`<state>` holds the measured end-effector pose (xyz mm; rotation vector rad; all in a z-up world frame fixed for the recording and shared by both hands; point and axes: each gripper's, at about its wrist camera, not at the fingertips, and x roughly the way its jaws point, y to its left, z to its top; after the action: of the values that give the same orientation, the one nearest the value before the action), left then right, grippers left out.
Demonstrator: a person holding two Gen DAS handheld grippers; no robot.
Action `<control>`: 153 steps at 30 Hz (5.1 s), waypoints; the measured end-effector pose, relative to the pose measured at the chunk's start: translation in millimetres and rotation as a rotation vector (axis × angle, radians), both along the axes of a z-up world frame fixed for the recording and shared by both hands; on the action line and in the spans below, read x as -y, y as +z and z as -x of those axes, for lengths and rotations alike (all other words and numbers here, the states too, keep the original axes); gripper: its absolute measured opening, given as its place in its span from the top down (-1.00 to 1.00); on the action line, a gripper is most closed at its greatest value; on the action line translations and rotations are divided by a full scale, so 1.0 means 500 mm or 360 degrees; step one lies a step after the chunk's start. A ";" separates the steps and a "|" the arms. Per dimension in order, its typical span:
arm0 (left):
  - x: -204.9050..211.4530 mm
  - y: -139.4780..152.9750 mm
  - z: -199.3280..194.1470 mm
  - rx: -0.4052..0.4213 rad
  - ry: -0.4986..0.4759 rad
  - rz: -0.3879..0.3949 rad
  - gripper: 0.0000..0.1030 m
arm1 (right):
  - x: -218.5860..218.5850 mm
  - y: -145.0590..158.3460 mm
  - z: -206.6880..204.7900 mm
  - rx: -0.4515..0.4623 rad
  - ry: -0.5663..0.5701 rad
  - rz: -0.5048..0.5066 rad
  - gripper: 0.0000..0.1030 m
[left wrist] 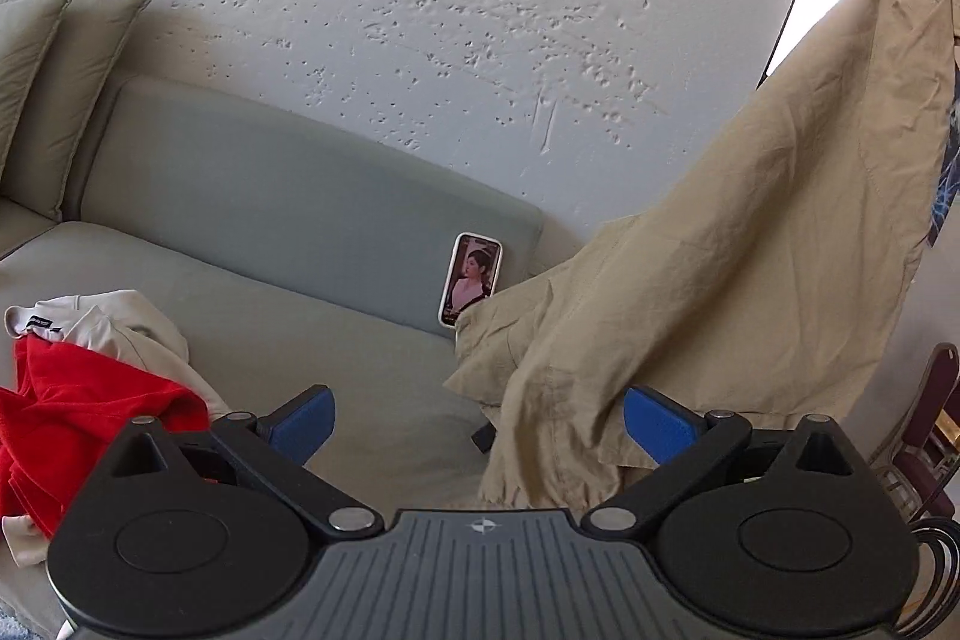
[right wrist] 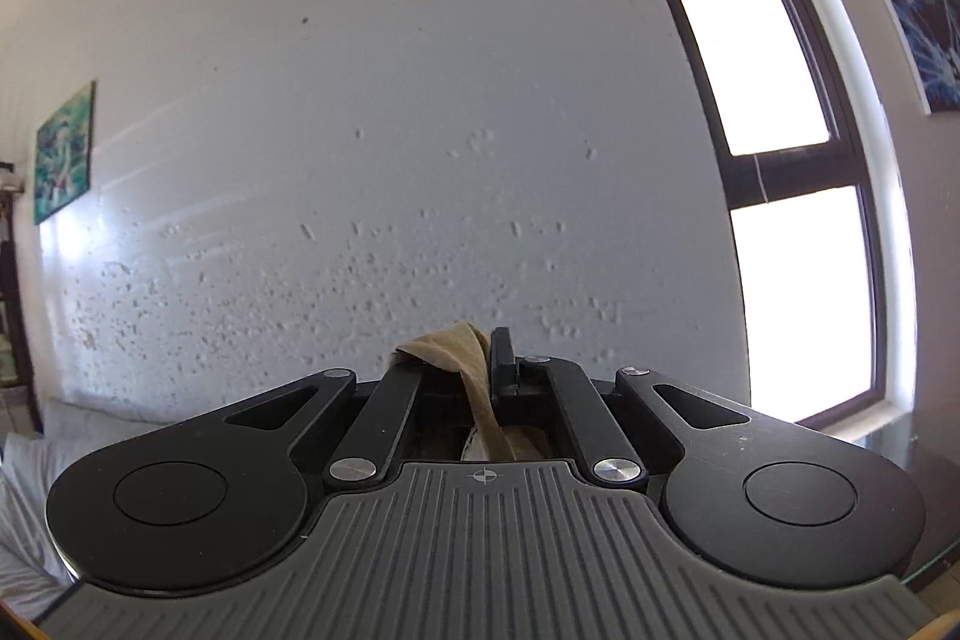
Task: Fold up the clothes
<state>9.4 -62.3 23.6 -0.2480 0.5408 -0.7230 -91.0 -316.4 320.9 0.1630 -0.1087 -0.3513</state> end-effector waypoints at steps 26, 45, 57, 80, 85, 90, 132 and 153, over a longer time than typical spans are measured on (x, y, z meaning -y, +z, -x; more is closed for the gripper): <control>-0.289 -0.097 -0.019 -0.0253 0.0709 -0.0386 -0.98 | -0.410 -0.464 -0.303 -0.1051 0.1284 -0.0420 -0.78; -0.064 -0.187 -0.065 -0.0597 0.0373 -0.0377 -0.98 | 0.030 -0.844 -0.165 -0.1312 0.0844 -0.1072 -0.20; -0.064 -0.202 -0.064 -0.0669 0.0411 -0.0384 -0.98 | 0.013 -0.975 -0.190 -0.1454 0.0837 -0.1152 -0.18; -0.058 -0.164 -0.050 -0.0584 0.0354 -0.0349 -0.65 | -0.029 -0.995 -0.184 -0.1304 0.0785 -0.0824 0.81; -0.070 -0.145 -0.036 -0.0569 0.0308 -0.0324 -0.66 | -0.074 -0.899 -0.115 -0.1164 0.0874 -0.0475 0.91; -0.091 -0.140 -0.027 -0.0643 0.0289 -0.0268 -0.73 | -0.156 -0.815 -0.038 -0.1043 0.1100 -0.0124 0.91; -0.018 -0.200 -0.074 -0.0688 0.0272 -0.0502 -0.85 | -0.070 -1.003 -0.175 -0.1331 0.0785 -0.0636 0.76; 0.040 -0.153 -0.049 -0.0636 0.0079 -0.0640 -0.84 | -0.219 -0.835 0.030 -0.0967 0.1290 0.0049 0.89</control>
<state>34.1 -82.2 -53.1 -0.0274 1.0418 -0.5020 -106.2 -207.1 -96.6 0.0542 0.5442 0.4182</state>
